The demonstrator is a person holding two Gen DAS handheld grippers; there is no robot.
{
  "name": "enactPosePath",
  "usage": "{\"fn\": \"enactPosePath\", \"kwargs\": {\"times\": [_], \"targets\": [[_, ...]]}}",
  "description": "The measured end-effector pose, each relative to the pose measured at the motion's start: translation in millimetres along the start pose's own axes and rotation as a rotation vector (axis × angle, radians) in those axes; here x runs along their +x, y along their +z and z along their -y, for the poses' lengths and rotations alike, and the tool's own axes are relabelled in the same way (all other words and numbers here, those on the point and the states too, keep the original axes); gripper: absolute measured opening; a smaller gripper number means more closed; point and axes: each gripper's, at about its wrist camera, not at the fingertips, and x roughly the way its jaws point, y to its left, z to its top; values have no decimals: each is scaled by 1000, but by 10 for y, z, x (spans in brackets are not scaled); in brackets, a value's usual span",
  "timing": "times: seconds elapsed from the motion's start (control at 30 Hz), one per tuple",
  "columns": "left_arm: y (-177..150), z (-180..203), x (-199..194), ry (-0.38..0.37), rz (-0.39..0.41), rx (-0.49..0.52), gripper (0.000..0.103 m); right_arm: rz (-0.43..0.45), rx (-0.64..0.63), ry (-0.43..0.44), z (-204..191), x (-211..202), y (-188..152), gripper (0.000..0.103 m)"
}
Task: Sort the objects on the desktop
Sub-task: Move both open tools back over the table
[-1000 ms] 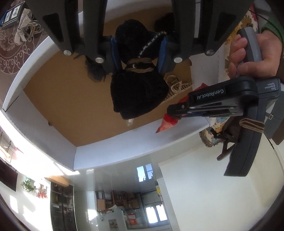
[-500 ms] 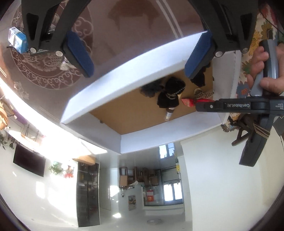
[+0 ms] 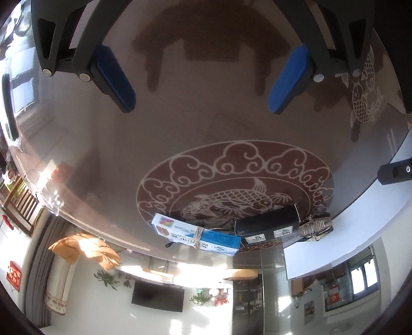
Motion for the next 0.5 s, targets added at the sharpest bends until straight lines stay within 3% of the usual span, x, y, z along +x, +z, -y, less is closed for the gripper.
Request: {"fn": "enactPosePath", "kwargs": {"times": [0.2, 0.5], "targets": [[-112, -68, 261, 67, -9, -20, 101, -22, -14, 11, -127, 68, -7, 103], [-143, -39, 314, 136, 27, 5, 102, -40, -1, 33, -106, 117, -34, 103]]}}
